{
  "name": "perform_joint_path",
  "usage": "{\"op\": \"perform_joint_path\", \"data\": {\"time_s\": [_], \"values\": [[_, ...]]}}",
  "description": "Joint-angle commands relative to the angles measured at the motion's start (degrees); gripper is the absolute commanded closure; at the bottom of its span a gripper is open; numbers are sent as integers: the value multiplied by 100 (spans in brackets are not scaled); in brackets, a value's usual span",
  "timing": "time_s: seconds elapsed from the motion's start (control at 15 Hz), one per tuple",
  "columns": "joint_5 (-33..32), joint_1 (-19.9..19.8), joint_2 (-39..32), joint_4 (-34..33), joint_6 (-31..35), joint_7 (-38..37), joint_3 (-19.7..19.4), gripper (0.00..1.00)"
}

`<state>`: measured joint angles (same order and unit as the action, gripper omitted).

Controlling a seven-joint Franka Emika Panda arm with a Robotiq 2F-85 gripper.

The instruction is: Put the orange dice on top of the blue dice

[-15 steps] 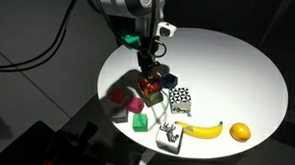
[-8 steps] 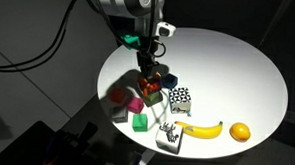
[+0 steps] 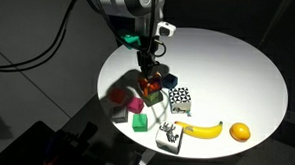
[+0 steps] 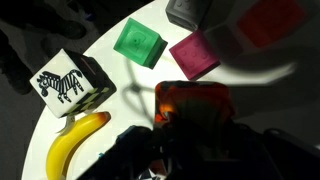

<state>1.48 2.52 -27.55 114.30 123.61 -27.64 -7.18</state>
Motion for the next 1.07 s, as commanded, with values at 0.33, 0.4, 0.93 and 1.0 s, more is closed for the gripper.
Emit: {"op": "perform_joint_path", "data": {"time_s": [0.33,0.4,0.93,1.0], "values": [[25,-128,66,-262,-22,-98,-114,85],[43,-156,67,-271,-8,-139,-145,85],[436,-511,-15,-420,6,-487,-348,85],[494,-550,-31,-432,31,-538,-363,85]]}}
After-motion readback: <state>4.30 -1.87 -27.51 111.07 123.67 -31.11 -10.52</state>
